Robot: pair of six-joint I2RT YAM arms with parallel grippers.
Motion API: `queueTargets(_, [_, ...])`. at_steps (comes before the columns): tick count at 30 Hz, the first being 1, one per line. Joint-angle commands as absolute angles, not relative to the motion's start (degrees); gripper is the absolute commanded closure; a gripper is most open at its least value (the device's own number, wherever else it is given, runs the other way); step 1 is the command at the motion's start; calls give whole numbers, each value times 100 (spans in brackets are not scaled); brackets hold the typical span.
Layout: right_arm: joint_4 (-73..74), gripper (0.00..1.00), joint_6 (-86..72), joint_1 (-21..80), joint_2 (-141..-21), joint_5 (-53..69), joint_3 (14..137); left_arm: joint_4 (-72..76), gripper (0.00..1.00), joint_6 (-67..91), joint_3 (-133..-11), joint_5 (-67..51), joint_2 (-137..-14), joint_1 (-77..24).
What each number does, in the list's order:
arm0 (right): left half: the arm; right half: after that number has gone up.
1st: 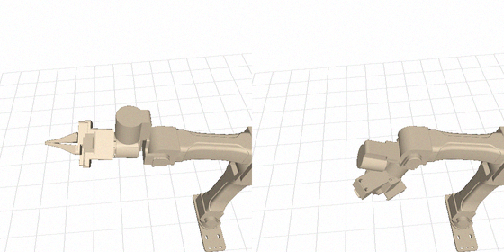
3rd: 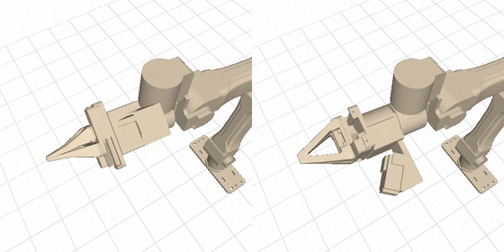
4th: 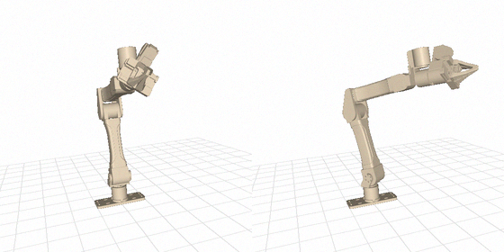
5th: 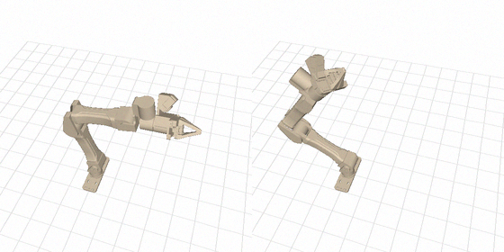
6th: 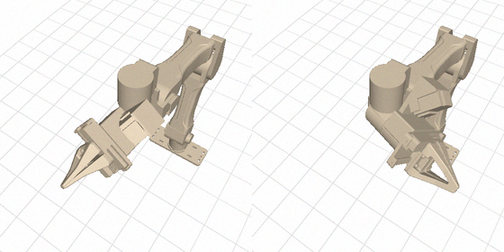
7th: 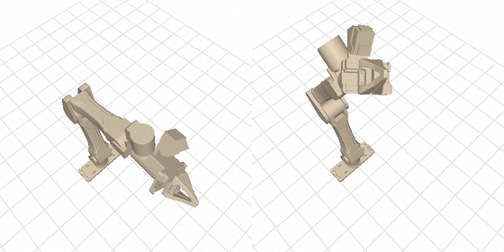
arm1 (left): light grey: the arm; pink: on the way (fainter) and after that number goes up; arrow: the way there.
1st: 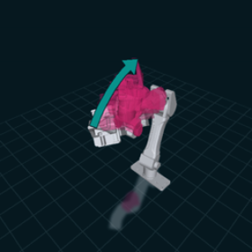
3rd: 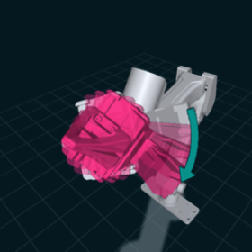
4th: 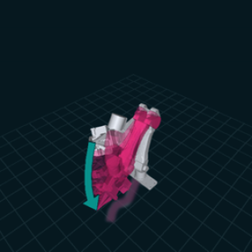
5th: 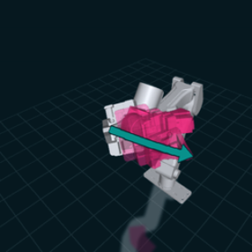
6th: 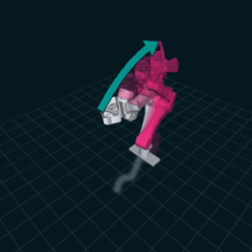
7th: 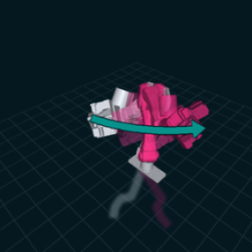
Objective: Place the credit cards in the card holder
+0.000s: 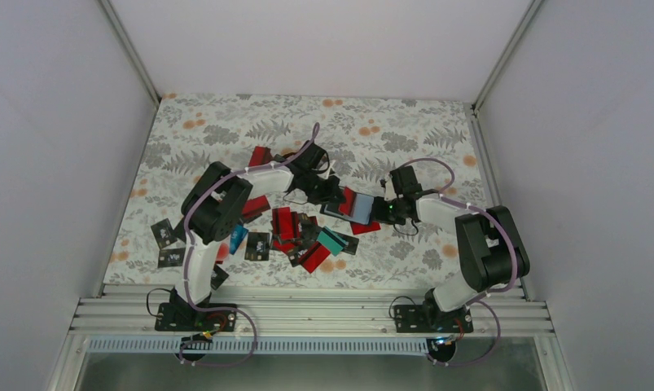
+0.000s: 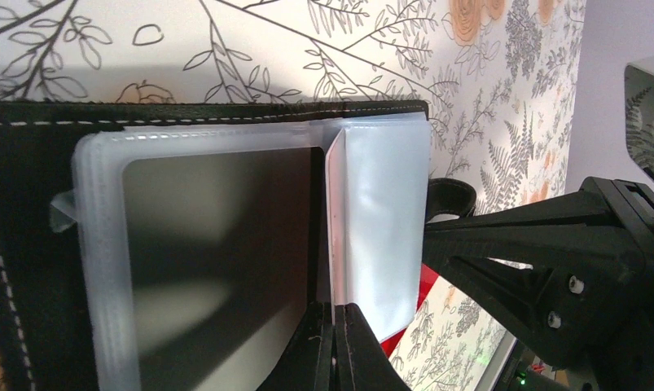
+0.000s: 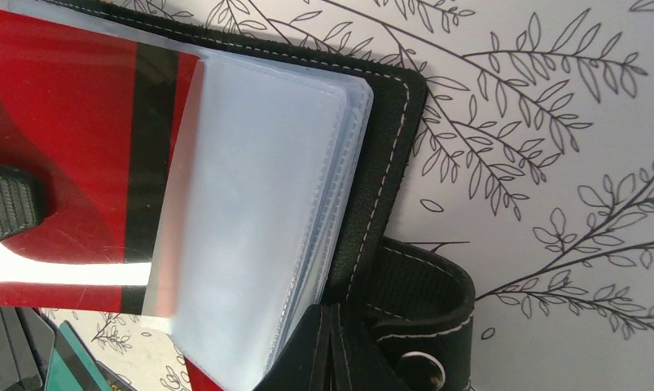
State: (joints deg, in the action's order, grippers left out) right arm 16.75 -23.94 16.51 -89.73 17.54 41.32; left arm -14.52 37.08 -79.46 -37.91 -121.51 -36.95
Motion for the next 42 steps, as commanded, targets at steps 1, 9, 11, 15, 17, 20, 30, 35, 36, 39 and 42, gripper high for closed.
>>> queueTargets(1, [1556,96,-2365,1638,-9124,1743,4023,-1472,98,3753,-8025,-3693,-12286,-3831])
queueTargets(9, [1573,96,-2375,1635,-9148,1739,4067,-1727,98,3586,-7978,-3749,-12234,-3847])
queueTargets(11, [1573,96,-2372,1639,-9156,1736,4076,-1813,98,3552,-7964,-3762,-12220,-3850])
queueTargets(15, [1573,96,-2373,1636,-9174,1728,4082,-1828,98,3563,-7875,-3804,-12142,-3850])
queueTargets(17, [1573,96,-2373,1639,-9176,1731,4094,-1780,98,3591,-7824,-3825,-12114,-3848])
queueTargets(20, [1558,96,-2373,1635,-9184,1761,4094,-1700,98,3627,-7823,-3832,-12165,-3850])
queueTargets(30, [1589,96,-2362,1636,-9187,1799,4141,-1624,98,3640,-8122,-3971,-12492,-3935])
queueTargets(35, [1608,96,-2355,1638,-9185,1783,4180,-1643,98,3581,-8185,-4094,-12597,-3956])
queueTargets(36, [1615,96,-2351,1635,-9185,1780,4177,-1644,98,3565,-8203,-4110,-12621,-3955])
queueTargets(39, [1626,96,-2351,1635,-9185,1771,4192,-1669,98,3531,-8257,-4151,-12678,-3968])
queueTargets(42, [1642,96,-2338,1637,-9185,1765,4210,-1736,98,3486,-8356,-4167,-12756,-3998])
